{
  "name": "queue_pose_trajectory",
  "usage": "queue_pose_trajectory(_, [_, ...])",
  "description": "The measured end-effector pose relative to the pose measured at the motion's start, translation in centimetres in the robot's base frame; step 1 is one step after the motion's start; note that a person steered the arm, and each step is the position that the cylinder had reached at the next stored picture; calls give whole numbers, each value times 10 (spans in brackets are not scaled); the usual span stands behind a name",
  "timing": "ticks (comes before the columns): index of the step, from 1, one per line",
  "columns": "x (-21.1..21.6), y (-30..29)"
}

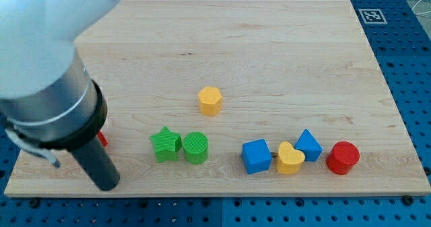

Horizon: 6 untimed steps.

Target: Move the red star towards the green star

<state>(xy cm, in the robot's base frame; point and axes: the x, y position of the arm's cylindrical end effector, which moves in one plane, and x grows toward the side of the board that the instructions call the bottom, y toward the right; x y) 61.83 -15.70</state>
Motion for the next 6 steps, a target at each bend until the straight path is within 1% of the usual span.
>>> queue_pose_trajectory(1, [0, -35])
queue_pose_trajectory(2, [-23, -74])
queue_pose_trajectory(3, [-67, -79])
queue_pose_trajectory(4, [-74, -67])
queue_pose_trajectory(6, [-71, -28])
